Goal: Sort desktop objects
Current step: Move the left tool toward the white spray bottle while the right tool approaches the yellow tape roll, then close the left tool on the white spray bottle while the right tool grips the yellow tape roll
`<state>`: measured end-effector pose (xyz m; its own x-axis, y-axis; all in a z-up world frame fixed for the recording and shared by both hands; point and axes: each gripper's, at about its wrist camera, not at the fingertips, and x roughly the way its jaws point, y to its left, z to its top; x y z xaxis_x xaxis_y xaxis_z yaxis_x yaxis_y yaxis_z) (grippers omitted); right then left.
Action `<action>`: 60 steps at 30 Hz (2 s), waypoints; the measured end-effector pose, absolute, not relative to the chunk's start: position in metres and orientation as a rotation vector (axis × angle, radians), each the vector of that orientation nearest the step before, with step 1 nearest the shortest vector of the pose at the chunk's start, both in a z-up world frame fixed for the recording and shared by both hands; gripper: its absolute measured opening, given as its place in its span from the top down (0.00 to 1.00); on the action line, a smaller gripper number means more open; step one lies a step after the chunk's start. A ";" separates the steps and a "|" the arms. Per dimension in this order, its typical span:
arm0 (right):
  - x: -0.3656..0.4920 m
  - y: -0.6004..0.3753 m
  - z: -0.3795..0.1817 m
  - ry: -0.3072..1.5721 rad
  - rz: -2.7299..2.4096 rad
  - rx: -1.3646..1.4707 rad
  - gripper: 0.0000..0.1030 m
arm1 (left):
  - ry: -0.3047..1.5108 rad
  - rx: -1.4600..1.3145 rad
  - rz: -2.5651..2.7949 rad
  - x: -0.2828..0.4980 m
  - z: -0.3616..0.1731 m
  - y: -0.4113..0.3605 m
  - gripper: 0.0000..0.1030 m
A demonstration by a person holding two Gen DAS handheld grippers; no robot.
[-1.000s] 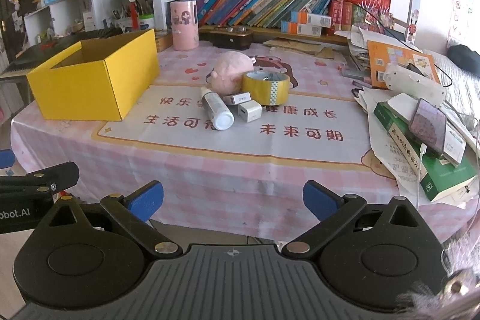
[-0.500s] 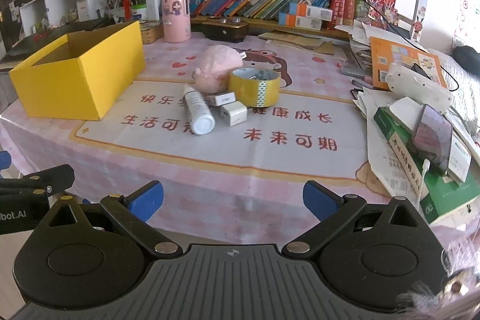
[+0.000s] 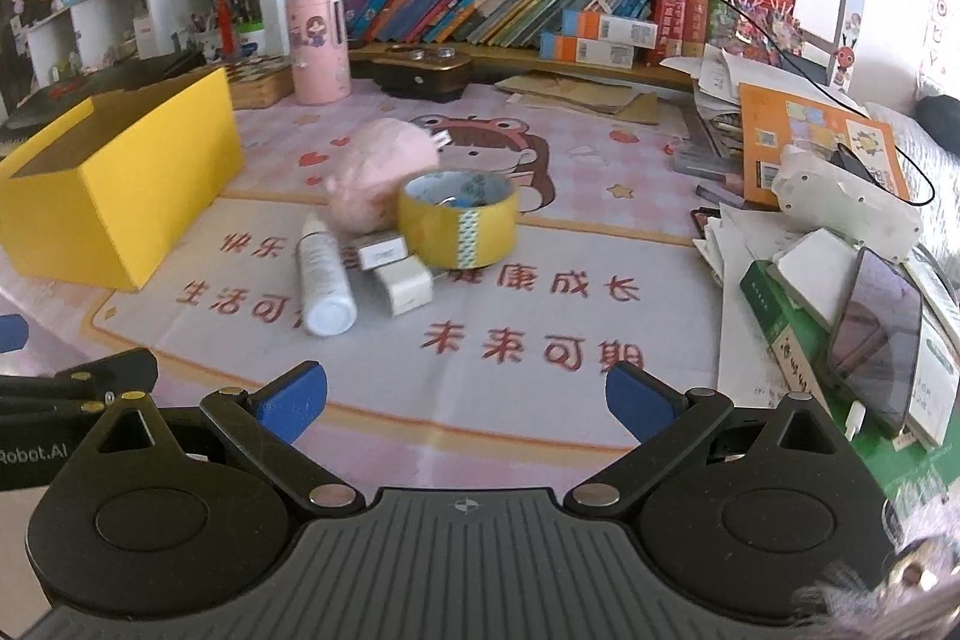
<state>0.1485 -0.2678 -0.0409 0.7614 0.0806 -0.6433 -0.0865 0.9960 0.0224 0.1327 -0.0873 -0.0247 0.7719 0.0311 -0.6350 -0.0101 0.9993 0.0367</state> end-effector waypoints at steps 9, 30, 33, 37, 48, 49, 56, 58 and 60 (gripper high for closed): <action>0.178 -0.296 -0.042 0.703 0.090 0.022 0.02 | 0.705 0.043 0.020 0.162 -0.024 -0.112 0.00; 0.244 -0.323 -0.045 0.684 0.175 0.010 0.02 | 0.816 -0.020 0.014 0.235 -0.052 -0.139 0.18; 0.249 -0.325 -0.046 0.682 0.181 0.003 0.02 | 0.825 -0.025 0.026 0.246 -0.059 -0.142 0.20; 0.255 -0.325 -0.047 0.686 0.190 -0.004 0.02 | 0.852 -0.016 0.053 0.262 -0.069 -0.146 0.37; 0.276 -0.313 -0.052 0.699 0.254 -0.011 0.02 | 0.885 0.017 0.017 0.272 -0.079 -0.146 0.65; 0.278 -0.311 -0.053 0.704 0.260 -0.011 0.02 | 0.886 0.016 0.012 0.272 -0.079 -0.145 0.67; 0.302 -0.300 -0.063 0.754 0.287 -0.010 0.02 | 0.855 -0.092 0.043 0.259 -0.067 -0.119 0.70; 0.308 -0.295 -0.067 0.748 0.296 -0.035 0.02 | 0.831 -0.120 0.052 0.253 -0.060 -0.111 0.70; 0.314 -0.289 -0.072 0.741 0.306 -0.065 0.02 | 0.813 -0.157 0.058 0.249 -0.052 -0.104 0.70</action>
